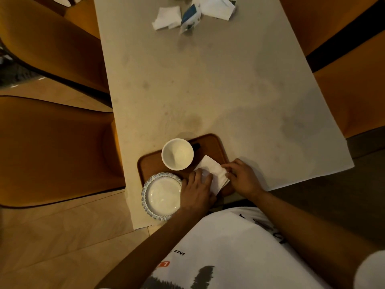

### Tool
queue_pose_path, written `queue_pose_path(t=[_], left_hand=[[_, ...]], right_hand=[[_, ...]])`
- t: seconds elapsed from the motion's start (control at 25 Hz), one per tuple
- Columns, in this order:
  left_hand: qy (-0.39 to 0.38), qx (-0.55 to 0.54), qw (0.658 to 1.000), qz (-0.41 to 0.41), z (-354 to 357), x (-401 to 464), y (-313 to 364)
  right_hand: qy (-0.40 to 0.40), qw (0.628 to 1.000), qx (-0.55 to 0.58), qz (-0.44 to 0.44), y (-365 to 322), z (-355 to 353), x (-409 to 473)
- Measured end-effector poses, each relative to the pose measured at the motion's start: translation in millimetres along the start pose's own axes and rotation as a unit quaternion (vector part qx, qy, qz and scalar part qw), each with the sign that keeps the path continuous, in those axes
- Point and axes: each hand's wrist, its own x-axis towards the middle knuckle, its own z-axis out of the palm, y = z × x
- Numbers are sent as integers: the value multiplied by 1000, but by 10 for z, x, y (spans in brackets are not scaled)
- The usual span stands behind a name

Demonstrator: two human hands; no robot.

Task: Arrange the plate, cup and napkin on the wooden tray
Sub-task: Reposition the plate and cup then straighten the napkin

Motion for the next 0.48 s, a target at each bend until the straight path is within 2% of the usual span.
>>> queue_pose_path(t=[0.24, 0.48], left_hand=[[-1, 3, 1000, 0, 14, -28, -21], [5, 8, 1000, -9, 20, -56, -4]], right_hand=[[26, 999, 24, 34, 43, -23, 1], [47, 998, 3, 46, 15, 48, 13]])
